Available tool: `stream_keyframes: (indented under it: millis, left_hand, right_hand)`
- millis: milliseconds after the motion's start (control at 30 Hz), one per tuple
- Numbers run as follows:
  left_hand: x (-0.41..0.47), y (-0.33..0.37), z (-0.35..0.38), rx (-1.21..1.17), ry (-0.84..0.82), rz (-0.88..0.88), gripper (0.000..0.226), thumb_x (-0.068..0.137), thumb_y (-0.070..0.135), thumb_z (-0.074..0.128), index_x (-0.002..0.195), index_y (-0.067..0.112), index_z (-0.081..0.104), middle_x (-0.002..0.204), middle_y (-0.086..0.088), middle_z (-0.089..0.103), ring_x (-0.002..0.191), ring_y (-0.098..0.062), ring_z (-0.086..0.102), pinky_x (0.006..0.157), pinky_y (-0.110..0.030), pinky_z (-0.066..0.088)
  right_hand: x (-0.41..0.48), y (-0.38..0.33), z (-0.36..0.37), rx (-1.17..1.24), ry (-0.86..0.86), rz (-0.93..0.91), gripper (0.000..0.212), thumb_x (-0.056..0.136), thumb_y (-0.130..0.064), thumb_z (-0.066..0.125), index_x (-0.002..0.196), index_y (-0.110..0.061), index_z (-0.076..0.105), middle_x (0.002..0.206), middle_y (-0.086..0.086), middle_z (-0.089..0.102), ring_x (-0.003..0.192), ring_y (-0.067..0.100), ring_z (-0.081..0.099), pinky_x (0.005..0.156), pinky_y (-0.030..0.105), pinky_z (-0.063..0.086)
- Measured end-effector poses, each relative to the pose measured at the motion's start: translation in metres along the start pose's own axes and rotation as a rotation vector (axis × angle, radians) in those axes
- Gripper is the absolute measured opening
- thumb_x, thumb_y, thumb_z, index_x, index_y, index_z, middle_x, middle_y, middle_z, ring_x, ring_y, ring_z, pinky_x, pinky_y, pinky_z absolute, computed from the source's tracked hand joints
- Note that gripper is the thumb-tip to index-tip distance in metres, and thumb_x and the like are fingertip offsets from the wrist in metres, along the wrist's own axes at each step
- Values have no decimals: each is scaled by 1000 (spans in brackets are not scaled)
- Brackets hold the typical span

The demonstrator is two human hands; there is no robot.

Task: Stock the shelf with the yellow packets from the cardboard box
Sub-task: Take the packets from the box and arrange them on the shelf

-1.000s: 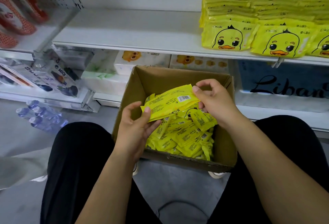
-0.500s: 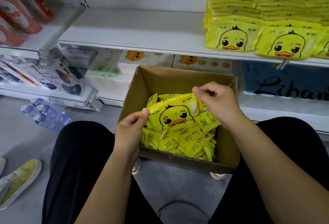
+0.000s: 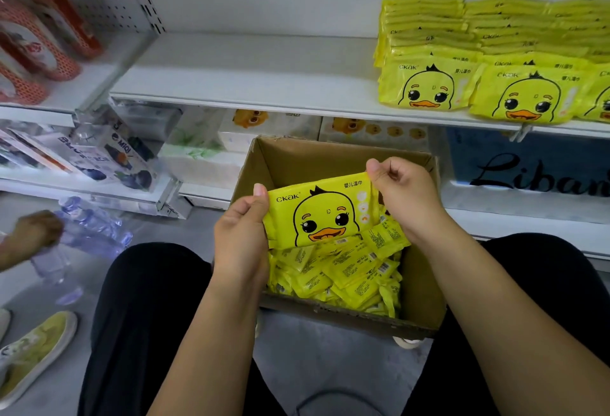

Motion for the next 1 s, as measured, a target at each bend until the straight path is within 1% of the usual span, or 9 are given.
stream_keyframes:
  millis: [67,200,267,333,467,567,667,833,1000]
  left_hand:
    - [5,6,12,28,-18,7,31,100,31,65,73,15,65,90,-16,68,90,-28,62,95,-51,53]
    - [29,22,32,56,-20,-2,34,104,39,58,85,11,62,101,-14,61,90,-29,55,88,-54,53]
    - [42,34,43,110,-88,-10,40,98,48,62,95,8,65,108,-15,69,95,-33,63,91,-54,53]
    - [51,41,54,224,-193,-57,50,86,49,75,110,7,67,112,-17,75,97,-34,74,86,-54,60]
    - [66,48,76,367,-250,-32,38,88,5,76,123,4,61,96,-12,77,65,-14,75,48,-24,55]
    - [90,57,91,375,-226,50,32,87,1,76,116,4,65,96,-8,80,76,-16,77,56,-26,59]
    - [114,67,111,382,-199,143,24,87,3,77,109,9,67,100,-9,80,81,-18,78,63,-30,61]
    - [157,82,156,337,-122,283,24,89,1,75,107,12,63,99,-6,77,92,-24,76,84,-38,61]
    - [210,80,210,297,-61,371,25,93,4,73,112,12,58,98,1,70,85,-15,68,71,-22,56]
  right_hand:
    - [7,-8,-1,55,-1,9,35,99,-39,59,76,-13,59,58,-13,48,56,3,39,60,26,34]
    - [24,-20,4,193,-216,79,20,94,-36,64,100,-17,63,88,-11,74,78,2,64,67,17,50]
    - [38,-23,4,231,-247,53,18,91,-22,71,105,-17,63,94,-8,78,85,10,72,71,25,58]
    - [54,-27,-1,205,-184,-23,19,90,-15,73,107,-17,65,94,-9,78,88,9,74,75,25,59]
    - [85,-39,-11,145,-100,-133,20,91,-16,72,109,-12,64,91,-12,74,80,-5,70,68,13,54]
    - [106,-42,-15,80,-48,-176,25,91,-21,73,109,-10,61,97,-6,74,88,8,71,71,16,55]
    - [123,-41,-24,-16,78,-249,25,88,-25,76,108,-17,62,97,-11,70,89,-2,64,69,6,46]
    - [153,-21,-35,-271,231,-306,25,88,-37,74,104,-19,66,94,-7,67,95,15,60,79,30,46]
    - [183,-36,-32,-525,400,-537,36,83,-40,77,108,-16,66,107,1,65,105,28,52,83,43,45]
Point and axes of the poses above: each hand's wrist, its own x-axis towards the middle knuckle, its own z-axis out of the palm, y = z × x, the point moved 2 cm from there along x, towards the middle knuckle
